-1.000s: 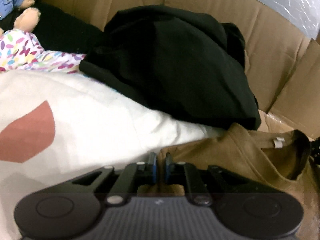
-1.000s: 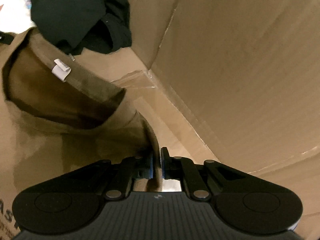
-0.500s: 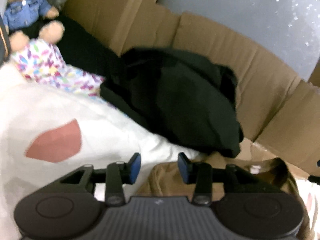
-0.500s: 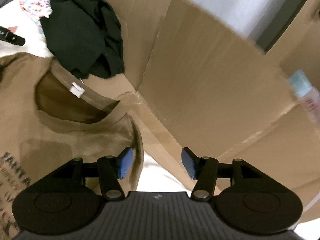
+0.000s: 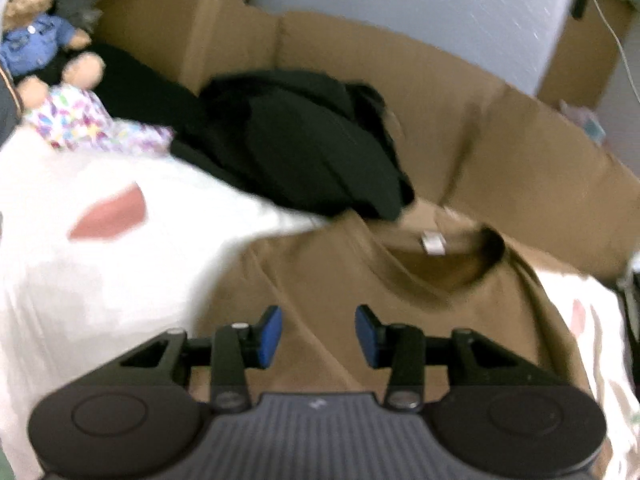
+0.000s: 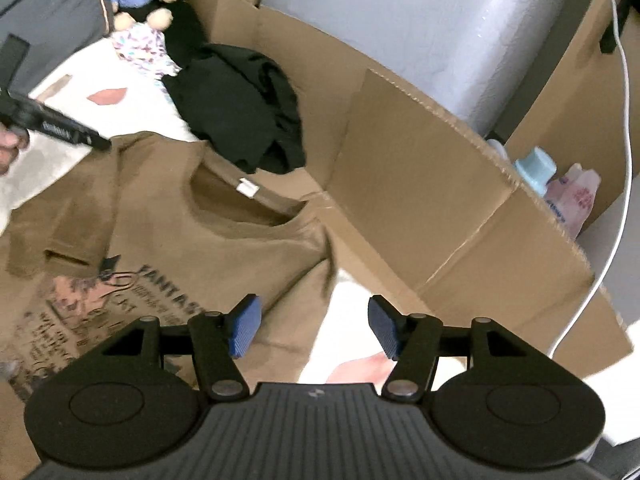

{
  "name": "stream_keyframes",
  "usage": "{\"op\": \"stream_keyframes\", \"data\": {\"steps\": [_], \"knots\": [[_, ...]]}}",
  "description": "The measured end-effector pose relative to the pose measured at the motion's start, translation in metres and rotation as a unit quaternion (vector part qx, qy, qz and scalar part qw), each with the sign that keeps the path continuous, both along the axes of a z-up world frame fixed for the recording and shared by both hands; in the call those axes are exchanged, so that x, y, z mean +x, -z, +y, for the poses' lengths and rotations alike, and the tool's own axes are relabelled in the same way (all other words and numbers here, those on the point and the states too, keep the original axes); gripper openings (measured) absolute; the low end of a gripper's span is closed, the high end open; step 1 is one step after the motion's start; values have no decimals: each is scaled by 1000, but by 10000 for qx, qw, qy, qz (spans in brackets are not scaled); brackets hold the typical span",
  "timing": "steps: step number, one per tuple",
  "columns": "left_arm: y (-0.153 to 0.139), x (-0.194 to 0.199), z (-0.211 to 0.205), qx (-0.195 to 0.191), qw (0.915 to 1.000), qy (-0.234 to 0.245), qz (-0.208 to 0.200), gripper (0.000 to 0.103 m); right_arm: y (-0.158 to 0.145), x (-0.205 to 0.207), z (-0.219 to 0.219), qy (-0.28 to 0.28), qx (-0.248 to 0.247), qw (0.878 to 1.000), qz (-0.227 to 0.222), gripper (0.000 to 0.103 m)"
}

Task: Fold clothes
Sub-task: 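Open the left gripper and lay the brown T-shirt flat on the duvet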

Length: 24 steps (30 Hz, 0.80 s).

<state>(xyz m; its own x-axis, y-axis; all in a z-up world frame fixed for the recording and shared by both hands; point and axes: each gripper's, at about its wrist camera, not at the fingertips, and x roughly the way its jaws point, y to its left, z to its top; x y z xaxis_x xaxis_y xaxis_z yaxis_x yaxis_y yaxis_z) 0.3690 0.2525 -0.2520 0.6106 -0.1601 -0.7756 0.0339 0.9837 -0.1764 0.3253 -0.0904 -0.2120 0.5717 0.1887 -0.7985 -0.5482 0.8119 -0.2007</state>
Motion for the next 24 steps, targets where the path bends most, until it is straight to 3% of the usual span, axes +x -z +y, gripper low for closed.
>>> {"op": "stream_keyframes", "data": {"steps": [7,10,16,20,24], "knots": [[6,-23,-33,387,9983,408,171,44,22,-39,-15,38,220,9997,78,64],[10,-27,-41,530,9973,445,253,68,23,-49,-26,48,171,9998,83,64],[30,-33,-59,829,9934,604,512,68,25,-59,-48,213,162,9996,106,64],[48,-35,-70,683,9922,705,766,65,30,-64,-55,215,141,9995,155,64],[60,-37,-81,635,9912,874,764,64,36,-65,-59,223,123,9995,204,64]]}}
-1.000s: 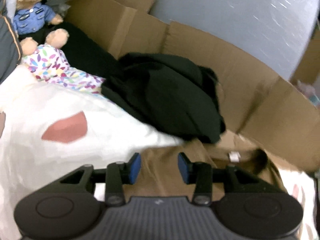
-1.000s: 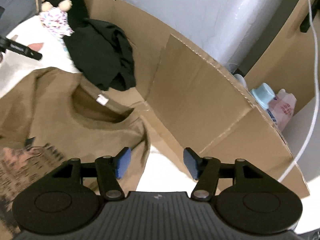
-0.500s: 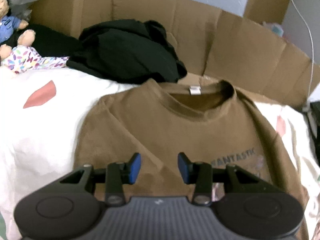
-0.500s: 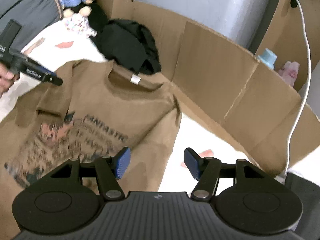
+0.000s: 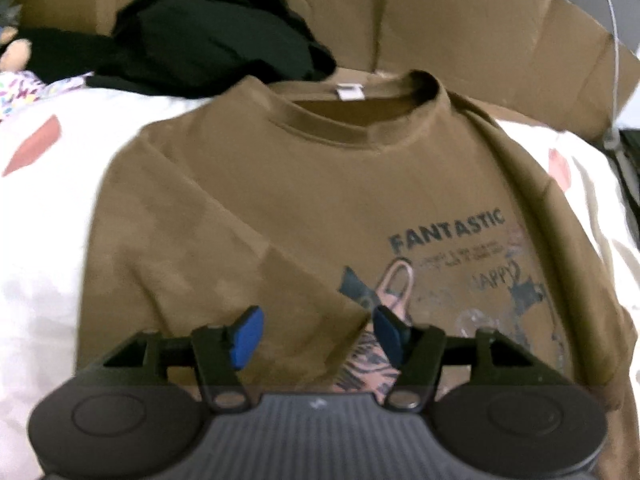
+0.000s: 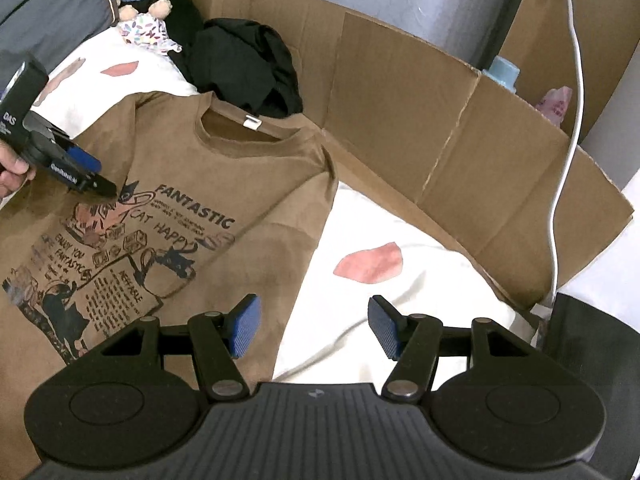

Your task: Fold clothes

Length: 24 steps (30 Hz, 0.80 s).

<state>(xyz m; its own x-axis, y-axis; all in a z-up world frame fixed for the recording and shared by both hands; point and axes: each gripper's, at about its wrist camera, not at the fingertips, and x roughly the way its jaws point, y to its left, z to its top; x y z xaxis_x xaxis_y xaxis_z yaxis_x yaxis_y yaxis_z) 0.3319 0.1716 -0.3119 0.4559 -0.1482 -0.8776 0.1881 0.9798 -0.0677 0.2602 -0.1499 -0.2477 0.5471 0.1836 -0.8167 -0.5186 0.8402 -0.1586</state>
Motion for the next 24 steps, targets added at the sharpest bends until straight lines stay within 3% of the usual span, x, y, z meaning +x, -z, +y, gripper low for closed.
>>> {"op": "stream_keyframes", "data": {"steps": [4,7,13,14,17,24], "knots": [[1,-3,-6,-174,9996,112,-168,63,7,0,-2,-21,-51,10000,50,64],[5,-3,-12,22,9996,175,-234,59,13,-1,-3,-47,-117,9999,89,64],[13,-1,-4,71,9997,-84,-223,30,21,0,-2,-93,-171,9997,141,64],[12,0,-3,52,9997,-80,-221,19,21,-1,-2,-104,-179,9997,151,64],[8,2,5,-27,9998,-100,-188,7,23,-2,-1,-143,-206,9995,171,64],[-16,0,33,-125,9988,-271,-379,4,25,-3,3,-161,-252,9993,234,64]]}}
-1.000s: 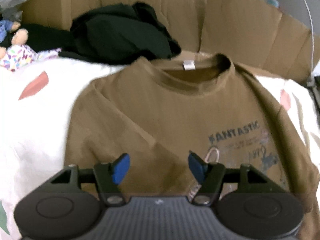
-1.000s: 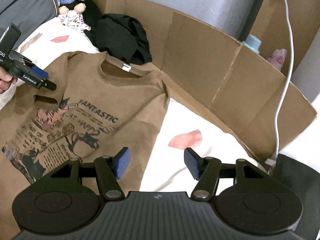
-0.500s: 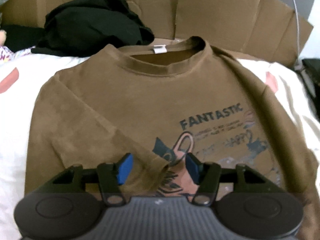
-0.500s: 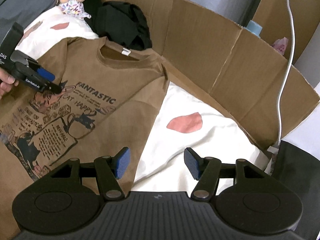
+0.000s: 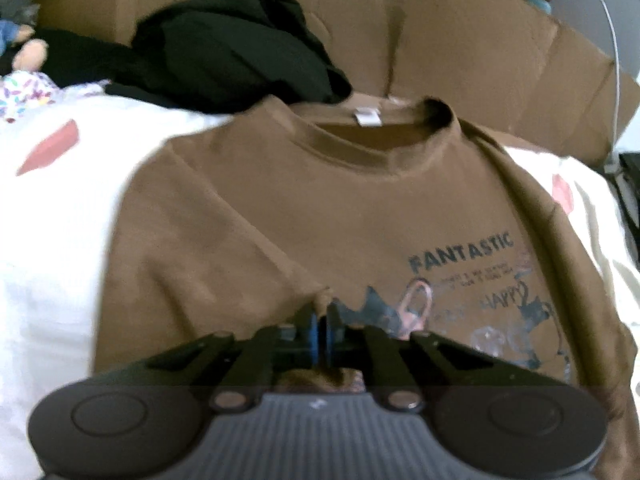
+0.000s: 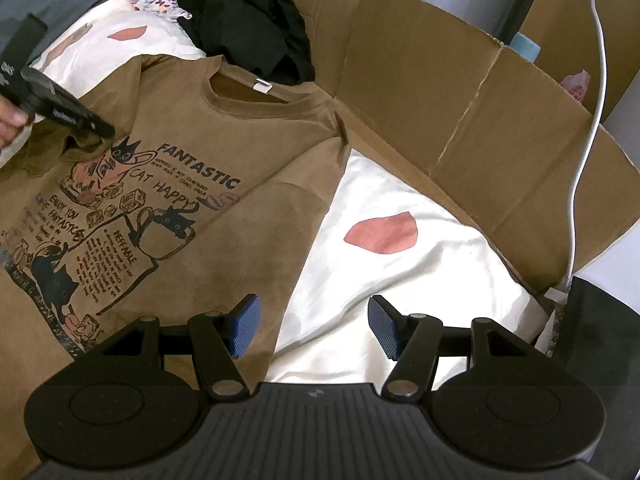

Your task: Fold clothes

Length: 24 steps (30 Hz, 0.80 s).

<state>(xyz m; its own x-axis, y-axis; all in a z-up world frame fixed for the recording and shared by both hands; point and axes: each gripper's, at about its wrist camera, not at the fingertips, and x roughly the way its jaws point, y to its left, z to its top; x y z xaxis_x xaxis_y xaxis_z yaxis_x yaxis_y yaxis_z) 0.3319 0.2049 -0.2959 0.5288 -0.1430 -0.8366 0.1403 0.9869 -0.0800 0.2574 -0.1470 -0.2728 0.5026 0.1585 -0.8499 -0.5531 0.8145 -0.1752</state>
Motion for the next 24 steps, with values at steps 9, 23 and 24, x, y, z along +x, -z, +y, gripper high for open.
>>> {"op": "stream_keyframes", "data": {"steps": [9,23,24], "knots": [[-44,6,85,36,9946,-940,-449,3,-4,-5,7,-76,-62,10000,10,64],[-63,4,194,218,9755,-2056,-752,3,4,-4,23,-143,-223,9996,103,64],[-63,3,201,225,9739,-2127,-759,3,5,-4,25,-146,-222,9996,112,64]]}}
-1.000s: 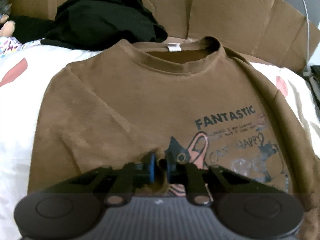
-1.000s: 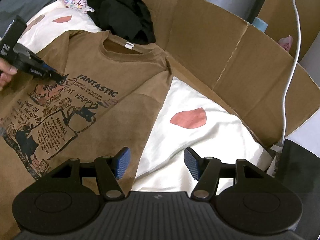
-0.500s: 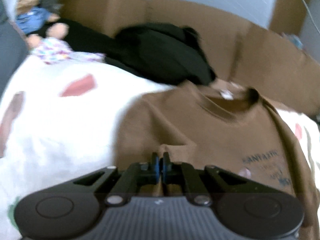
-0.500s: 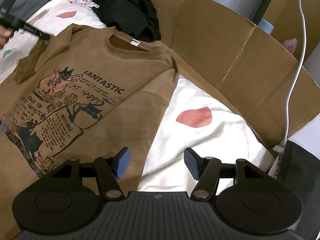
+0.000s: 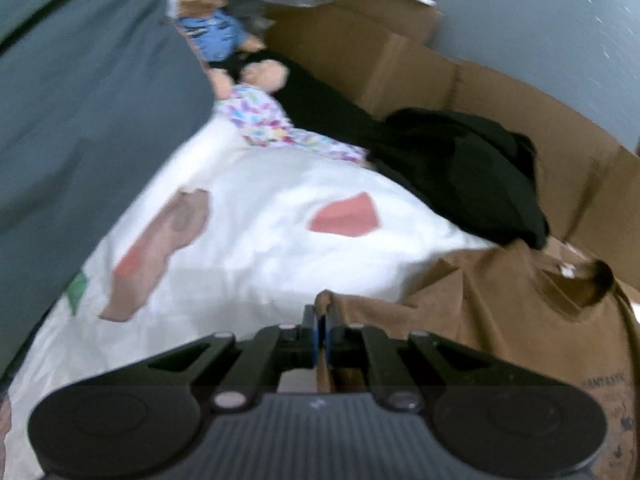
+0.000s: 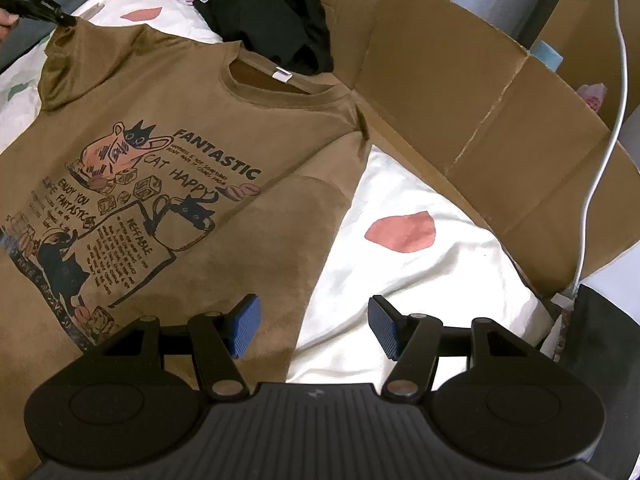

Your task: Fold clothes

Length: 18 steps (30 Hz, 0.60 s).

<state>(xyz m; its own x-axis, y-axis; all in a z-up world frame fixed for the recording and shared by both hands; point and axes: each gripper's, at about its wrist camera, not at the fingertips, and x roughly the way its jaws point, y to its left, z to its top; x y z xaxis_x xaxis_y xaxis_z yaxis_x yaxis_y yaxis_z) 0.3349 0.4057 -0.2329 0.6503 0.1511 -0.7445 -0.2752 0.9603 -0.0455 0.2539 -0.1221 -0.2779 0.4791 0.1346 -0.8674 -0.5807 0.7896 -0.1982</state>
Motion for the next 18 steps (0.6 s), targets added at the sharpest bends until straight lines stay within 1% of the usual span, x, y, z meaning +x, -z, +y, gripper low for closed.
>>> {"op": "stream_keyframes", "data": {"steps": [5,11,16,18], "knots": [[5,-5,30,31,9997,-245,21,3,5,2,9,-40,-29,10000,60,64],[14,-9,52,58,9988,-474,43,3,11,3,15,-95,-45,9999,87,64],[22,-8,62,71,9981,-608,70,3,16,8,17,-63,-67,9998,165,64],[25,-7,65,18,9978,-661,60,4,18,9,19,-70,-78,9998,176,64]]}}
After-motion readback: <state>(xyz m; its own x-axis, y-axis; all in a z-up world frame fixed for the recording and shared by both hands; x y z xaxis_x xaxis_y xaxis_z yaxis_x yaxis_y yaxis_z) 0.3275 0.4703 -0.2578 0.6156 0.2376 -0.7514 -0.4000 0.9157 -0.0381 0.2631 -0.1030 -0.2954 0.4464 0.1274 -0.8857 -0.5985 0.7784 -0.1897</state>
